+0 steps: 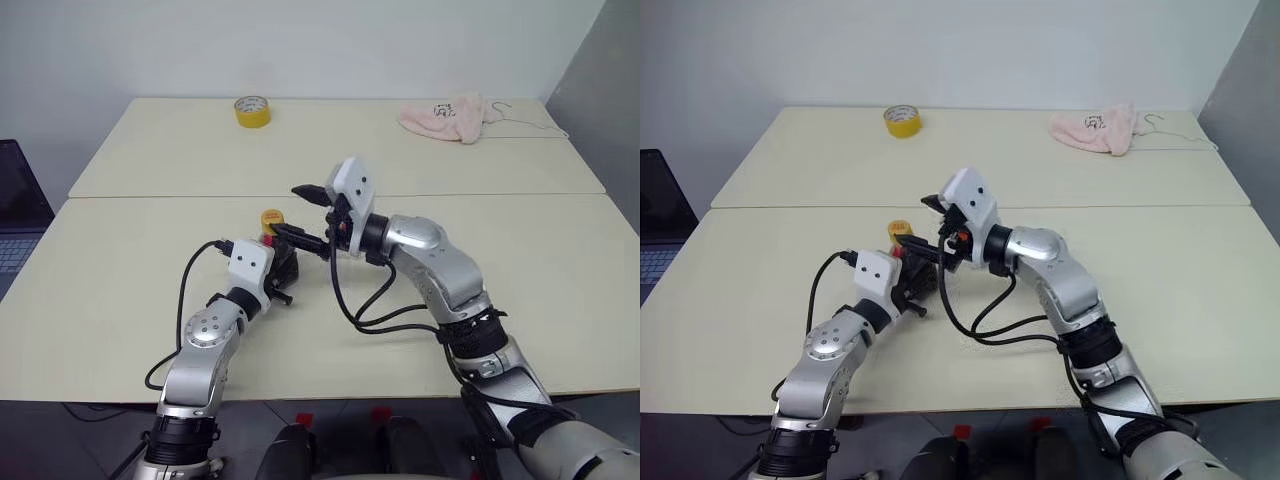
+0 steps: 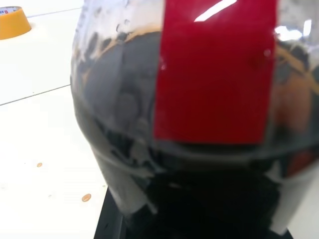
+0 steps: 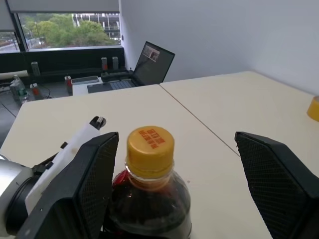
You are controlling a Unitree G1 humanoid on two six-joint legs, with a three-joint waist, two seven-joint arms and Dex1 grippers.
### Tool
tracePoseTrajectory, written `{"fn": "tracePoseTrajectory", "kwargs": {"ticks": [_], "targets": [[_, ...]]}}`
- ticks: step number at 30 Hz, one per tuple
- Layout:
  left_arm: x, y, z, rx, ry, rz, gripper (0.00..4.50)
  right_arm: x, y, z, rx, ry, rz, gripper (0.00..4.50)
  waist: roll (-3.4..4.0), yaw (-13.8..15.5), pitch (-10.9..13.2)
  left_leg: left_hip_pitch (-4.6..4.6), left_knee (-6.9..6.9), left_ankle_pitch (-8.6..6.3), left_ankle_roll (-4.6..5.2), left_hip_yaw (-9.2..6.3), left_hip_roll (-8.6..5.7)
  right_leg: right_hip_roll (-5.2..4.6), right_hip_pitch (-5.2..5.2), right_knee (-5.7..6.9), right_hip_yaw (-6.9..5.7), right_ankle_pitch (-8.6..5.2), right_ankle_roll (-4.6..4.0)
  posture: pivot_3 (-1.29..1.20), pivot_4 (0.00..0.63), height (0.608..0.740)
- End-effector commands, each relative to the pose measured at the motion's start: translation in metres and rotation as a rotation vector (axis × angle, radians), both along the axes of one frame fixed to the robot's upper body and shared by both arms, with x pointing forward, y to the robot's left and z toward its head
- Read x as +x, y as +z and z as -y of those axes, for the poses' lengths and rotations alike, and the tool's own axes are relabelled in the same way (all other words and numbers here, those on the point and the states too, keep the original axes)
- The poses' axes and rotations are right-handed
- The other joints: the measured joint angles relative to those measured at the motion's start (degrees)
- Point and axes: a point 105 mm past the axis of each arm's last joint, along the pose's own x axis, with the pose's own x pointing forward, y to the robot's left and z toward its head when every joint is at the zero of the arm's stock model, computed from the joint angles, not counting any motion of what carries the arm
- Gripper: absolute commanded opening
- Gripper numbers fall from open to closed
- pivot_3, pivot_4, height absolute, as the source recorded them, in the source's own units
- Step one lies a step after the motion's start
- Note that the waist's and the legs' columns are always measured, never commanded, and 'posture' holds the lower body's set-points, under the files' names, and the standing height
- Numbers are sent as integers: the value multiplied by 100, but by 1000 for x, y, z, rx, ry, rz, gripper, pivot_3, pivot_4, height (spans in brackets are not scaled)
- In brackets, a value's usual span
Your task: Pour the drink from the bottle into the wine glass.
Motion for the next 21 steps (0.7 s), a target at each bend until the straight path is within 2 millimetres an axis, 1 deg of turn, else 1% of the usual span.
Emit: {"fn": "tracePoseTrajectory", "kwargs": {"ticks": [1, 5, 11, 15, 21], "targets": [[-2, 19, 5, -11, -20, 73, 900, -5, 8, -7, 2, -37, 44, 3984, 0, -2, 0, 0, 0, 0, 0, 0, 0, 0, 0, 0, 0, 0, 0, 0, 150, 740], [-1, 19, 5, -10, -22, 73, 900, -1, 10, -13, 14, -79, 44, 3984, 0, -5, 0, 0, 0, 0, 0, 1, -2, 0, 0, 0, 1, 0, 0, 0, 150, 740], [-1, 19, 5, -7, -19, 73, 900, 0, 8, -16, 29, -110, 30, 3984, 0, -10, 0, 0, 0, 0, 0, 1, -2, 2, 0, 0, 0, 0, 0, 0, 150, 740], [-1, 19, 5, -6, -20, 73, 900, -5, 3, -18, 10, -85, 23, 3984, 0, -11, 0, 0, 0, 0, 0, 1, -2, 2, 0, 0, 0, 0, 0, 0, 150, 740], [-1, 19, 5, -5, -22, 73, 900, -11, 2, -21, -4, -52, 35, 3984, 0, -13, 0, 0, 0, 0, 0, 1, -2, 2, 0, 0, 0, 0, 0, 0, 150, 740]]}}
